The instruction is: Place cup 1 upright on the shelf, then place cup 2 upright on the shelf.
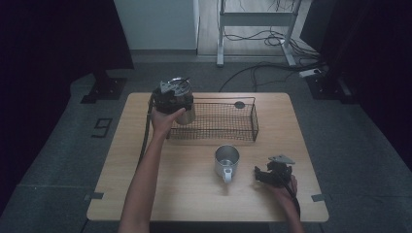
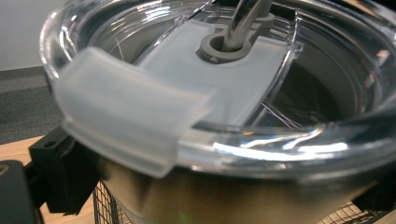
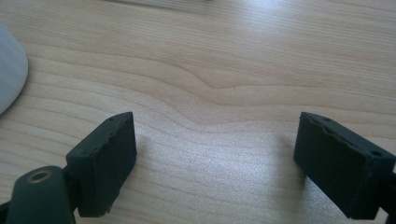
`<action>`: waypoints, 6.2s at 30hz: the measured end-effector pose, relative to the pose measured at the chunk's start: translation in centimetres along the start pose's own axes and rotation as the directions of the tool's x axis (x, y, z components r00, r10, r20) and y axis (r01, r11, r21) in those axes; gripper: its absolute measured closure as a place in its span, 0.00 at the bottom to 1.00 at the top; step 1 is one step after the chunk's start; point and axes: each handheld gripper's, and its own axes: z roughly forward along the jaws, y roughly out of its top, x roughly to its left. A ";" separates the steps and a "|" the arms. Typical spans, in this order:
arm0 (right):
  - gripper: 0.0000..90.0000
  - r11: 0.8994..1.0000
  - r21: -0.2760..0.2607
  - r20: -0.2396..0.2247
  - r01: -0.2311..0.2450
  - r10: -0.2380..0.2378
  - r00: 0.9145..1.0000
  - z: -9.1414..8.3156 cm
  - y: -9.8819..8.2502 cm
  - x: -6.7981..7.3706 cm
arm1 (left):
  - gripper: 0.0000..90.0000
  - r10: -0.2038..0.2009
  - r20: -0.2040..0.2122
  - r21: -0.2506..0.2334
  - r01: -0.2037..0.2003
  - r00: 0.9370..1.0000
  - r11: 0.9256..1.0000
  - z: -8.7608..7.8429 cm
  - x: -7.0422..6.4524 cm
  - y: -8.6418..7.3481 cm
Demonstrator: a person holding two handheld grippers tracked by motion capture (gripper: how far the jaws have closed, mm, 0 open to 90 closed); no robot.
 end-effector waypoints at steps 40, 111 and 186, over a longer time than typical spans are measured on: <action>0.14 1.000 0.000 0.000 0.000 0.000 1.000 0.0 0.0 0.0 | 0.04 -0.023 -0.039 0.097 0.026 0.999 0.995 4.1 -0.2 -3.6; 0.14 1.000 0.000 0.002 0.002 -0.002 1.000 0.0 0.0 0.0 | 0.01 0.031 -0.027 0.027 -0.030 0.999 0.999 -2.2 -2.1 -3.9; 0.16 0.989 -0.130 -0.063 -0.072 0.064 0.996 -3.5 1.4 0.3 | 0.10 0.017 0.099 0.192 -0.036 0.995 0.981 -9.4 -3.1 -18.3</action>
